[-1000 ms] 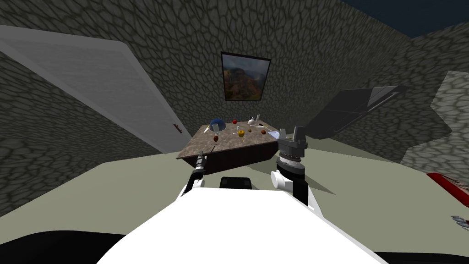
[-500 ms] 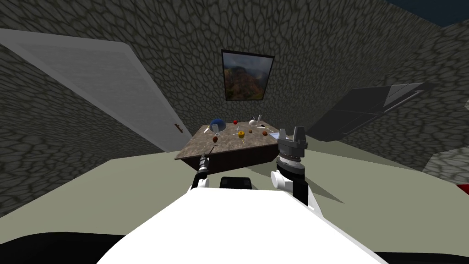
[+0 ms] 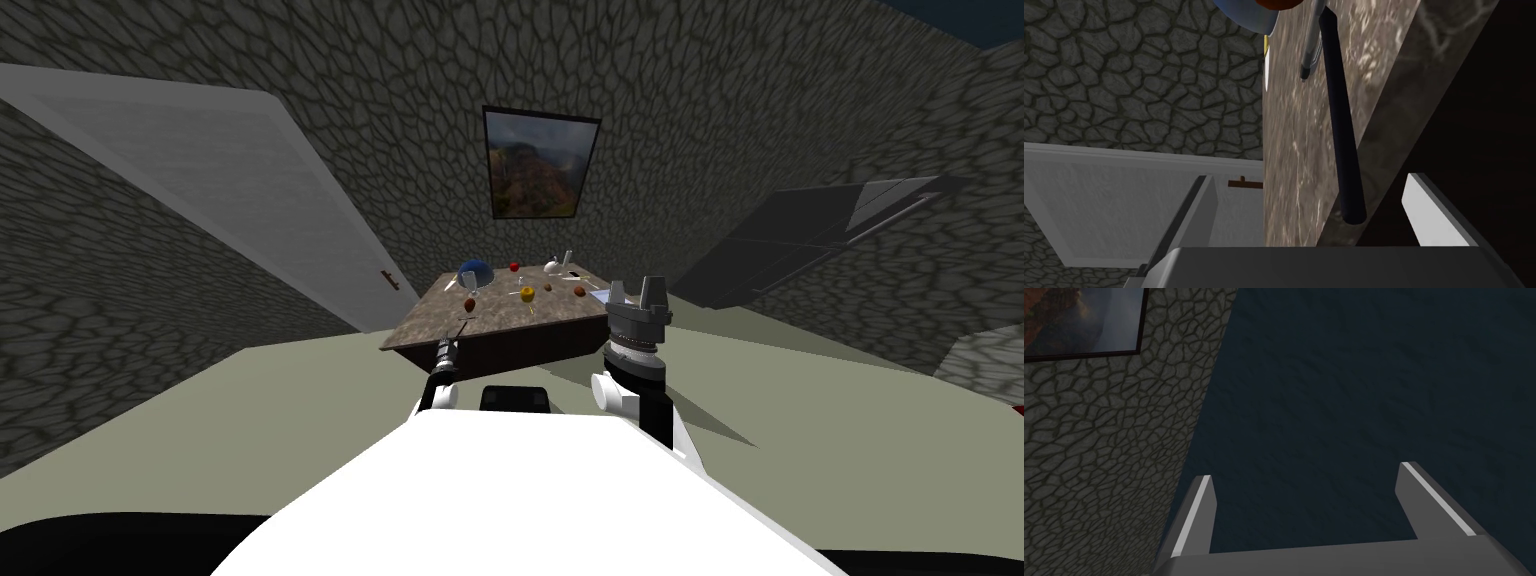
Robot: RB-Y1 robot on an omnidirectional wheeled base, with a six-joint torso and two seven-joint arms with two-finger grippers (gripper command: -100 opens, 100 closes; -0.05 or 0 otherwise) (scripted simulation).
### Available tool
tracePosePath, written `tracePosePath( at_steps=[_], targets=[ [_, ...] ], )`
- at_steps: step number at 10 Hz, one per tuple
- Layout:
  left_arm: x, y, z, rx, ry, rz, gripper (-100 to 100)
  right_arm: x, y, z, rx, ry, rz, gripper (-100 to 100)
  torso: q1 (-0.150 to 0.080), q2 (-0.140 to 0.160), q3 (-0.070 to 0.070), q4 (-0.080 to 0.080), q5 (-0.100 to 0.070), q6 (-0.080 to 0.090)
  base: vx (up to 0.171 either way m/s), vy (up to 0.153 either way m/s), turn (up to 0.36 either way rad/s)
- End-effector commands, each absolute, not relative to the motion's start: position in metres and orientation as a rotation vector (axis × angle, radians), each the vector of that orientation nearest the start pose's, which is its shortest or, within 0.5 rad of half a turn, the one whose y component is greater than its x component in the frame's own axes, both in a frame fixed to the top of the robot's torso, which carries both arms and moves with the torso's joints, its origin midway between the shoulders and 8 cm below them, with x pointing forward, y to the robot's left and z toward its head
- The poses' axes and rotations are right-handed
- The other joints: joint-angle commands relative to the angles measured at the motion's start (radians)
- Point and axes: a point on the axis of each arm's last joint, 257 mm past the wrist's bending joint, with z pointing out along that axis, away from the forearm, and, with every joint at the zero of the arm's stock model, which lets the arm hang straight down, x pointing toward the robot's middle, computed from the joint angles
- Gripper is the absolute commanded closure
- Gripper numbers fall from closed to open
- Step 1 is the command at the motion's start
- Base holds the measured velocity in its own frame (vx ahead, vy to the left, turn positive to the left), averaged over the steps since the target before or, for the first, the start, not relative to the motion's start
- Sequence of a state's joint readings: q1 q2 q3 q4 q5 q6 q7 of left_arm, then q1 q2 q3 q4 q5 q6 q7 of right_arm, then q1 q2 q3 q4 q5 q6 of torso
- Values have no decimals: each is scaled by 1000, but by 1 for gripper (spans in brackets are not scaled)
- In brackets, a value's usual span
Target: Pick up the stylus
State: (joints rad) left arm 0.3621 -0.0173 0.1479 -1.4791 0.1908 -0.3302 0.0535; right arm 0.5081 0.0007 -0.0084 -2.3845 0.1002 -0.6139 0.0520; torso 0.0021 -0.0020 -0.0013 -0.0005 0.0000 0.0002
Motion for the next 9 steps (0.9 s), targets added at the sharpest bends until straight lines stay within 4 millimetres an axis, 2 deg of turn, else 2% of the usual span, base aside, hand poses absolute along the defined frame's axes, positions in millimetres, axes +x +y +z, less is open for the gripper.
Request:
tracePosePath(
  at_steps=[1,5,6,7,8,9],
  targets=[
    [389,367,-350,-1538,904,-1048,100,300,-258,85,406,535,1222,0,0,0,0,0,0,0,0,0,0],
    [389,367,-350,-1538,903,-1048,100,300,-258,85,406,535,1222,0,-1,2,1,0,0,0,0,0,0],
    [389,367,-350,-1538,903,-1048,0,300,-258,85,406,535,1222,0,-1,2,1,0,0,0,0,0,0],
    [380,366,-351,-1539,904,-1046,100,300,-258,85,406,535,1222,0,-1,2,1,0,0,0,-16,-13,-16],
    [384,366,-350,-1538,904,-1047,100,300,-258,85,406,535,1222,0,-2,3,2,0,0,0,-13,-9,2],
    [383,366,-351,-1539,904,-1047,0,300,-258,85,406,535,1222,0,-2,3,2,1,0,0,0,0,0]
  ],
)
